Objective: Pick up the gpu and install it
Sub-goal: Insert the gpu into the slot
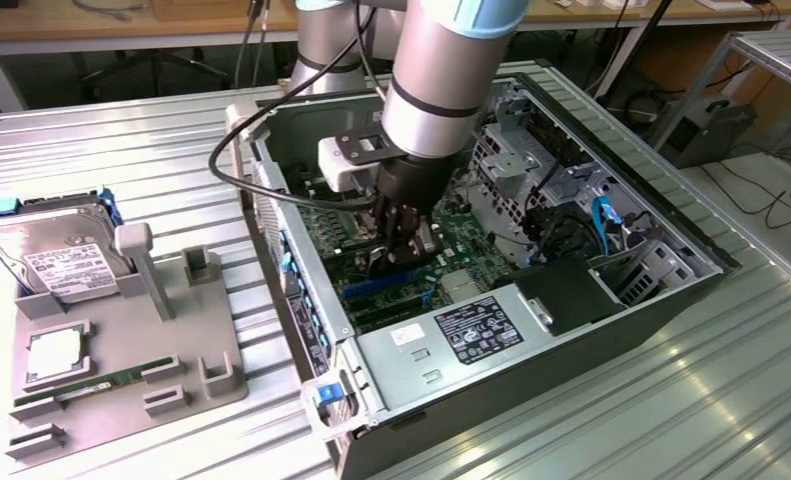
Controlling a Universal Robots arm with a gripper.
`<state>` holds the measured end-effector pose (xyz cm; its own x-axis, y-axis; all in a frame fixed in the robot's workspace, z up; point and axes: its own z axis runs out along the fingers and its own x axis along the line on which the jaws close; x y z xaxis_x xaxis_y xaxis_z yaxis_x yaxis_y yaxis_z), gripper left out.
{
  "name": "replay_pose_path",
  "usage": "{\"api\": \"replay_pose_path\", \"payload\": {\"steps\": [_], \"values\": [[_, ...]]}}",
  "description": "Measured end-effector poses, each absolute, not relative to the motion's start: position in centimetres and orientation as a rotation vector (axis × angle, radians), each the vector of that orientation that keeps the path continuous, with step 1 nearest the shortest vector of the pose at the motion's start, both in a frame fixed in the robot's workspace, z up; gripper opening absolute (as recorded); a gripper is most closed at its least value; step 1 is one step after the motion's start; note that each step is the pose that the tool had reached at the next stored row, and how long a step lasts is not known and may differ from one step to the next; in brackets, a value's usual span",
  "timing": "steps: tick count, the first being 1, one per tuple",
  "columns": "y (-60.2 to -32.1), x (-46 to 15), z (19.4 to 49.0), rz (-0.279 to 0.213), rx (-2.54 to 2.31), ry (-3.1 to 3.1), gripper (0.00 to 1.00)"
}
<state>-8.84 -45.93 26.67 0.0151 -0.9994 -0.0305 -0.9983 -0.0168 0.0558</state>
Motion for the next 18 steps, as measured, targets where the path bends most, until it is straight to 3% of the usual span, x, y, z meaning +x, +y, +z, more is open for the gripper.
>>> {"api": "replay_pose_path", "payload": {"steps": [8, 18], "values": [[-45.8, -7.5, 26.7, -0.145, 2.199, -2.166, 0.26], [-45.9, -7.0, 26.9, -0.128, 2.188, -2.159, 0.26]]}}
